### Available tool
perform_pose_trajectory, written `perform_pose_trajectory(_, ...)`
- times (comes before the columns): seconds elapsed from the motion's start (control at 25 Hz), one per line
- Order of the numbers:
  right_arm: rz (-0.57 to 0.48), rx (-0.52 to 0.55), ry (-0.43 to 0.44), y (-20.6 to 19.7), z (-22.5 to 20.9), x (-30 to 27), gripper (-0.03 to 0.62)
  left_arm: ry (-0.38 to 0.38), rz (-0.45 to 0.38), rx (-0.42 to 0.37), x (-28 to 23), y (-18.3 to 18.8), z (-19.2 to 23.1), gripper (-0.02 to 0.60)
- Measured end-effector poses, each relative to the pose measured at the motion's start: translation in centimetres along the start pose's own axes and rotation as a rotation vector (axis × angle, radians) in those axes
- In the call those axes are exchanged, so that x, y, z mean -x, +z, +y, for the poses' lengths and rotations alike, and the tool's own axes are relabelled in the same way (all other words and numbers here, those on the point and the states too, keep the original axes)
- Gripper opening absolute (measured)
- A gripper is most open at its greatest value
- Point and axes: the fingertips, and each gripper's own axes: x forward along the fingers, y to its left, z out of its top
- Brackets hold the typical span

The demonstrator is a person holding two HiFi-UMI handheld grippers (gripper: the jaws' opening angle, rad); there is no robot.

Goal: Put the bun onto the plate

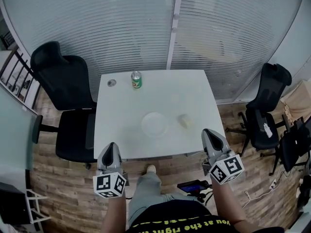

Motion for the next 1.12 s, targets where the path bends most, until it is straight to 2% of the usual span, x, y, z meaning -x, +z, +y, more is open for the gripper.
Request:
perform_pose_trajectory(0.68, 0.005, -0.002, -0.060, 0.1, -2.1, -2.8, 0.006, -0.047, 0.014, 0.002, -5.5, 0.5, 1.4, 0.000)
perform_pose_trajectory(1.12, -0.008, 0.010, -0.062, 0.8, -2.6, -7.2, 0.006, -0.066, 0.013, -0.006, -9.6, 1.6, 2.9, 0.000)
